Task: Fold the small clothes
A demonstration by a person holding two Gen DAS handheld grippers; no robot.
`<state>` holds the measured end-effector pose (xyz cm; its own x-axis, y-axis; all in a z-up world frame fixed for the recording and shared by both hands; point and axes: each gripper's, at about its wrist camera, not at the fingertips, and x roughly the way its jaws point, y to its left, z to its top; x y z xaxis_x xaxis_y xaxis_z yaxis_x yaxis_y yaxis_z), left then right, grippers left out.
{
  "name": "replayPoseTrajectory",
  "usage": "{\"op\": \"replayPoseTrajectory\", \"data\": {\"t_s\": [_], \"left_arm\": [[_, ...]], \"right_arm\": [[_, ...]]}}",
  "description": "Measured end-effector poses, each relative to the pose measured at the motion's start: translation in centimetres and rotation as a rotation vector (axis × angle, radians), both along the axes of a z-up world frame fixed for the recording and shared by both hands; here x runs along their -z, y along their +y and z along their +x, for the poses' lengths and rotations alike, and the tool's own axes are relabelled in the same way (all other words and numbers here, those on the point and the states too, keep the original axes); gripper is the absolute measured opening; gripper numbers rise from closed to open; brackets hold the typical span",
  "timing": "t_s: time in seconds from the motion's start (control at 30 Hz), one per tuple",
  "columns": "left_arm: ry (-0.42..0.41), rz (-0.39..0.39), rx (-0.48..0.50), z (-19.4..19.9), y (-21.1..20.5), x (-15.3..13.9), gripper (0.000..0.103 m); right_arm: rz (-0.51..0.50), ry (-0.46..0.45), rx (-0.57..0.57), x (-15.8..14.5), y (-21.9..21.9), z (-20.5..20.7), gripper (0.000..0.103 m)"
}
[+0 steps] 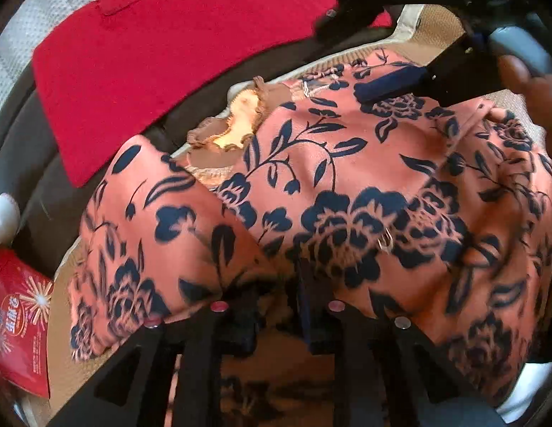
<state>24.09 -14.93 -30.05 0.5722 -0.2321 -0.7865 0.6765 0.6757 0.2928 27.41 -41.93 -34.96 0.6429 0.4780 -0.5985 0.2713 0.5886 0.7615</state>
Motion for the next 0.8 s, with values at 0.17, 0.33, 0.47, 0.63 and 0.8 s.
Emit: {"op": "replayPoseTrajectory", "data": {"t_s": [0.17,0.33,0.47,0.63,0.8], "left_arm": [[0.06,-0.314,-0.122,0.4,7.8,-5.1,0.069],[0.215,-0.657,-0.424,4.7,17.7,-5.5,0.071],[0.377,-0.832,-0.567,6.5,21.7,-2.5,0.044],[0.491,-0.966,-0.659,8.3,23.3,0.0,0.044],[0.607,-1.074,-0.743,9.1,25.0,2.3,0.046]], "right_arm": [[0.026,-0.021,-0.016,-0.5,-0.1,-0.6,0.061],[0.007,-0.029,-0.051,-1.1,0.9,-0.5,0.061],[0.006,-0.025,-0.063,-0.8,1.4,-0.1,0.061],[-0.001,-0.024,-0.089,-0.6,3.2,0.6,0.061],[-0.036,-0.023,-0.121,-0.7,4.7,1.0,0.061]]}}
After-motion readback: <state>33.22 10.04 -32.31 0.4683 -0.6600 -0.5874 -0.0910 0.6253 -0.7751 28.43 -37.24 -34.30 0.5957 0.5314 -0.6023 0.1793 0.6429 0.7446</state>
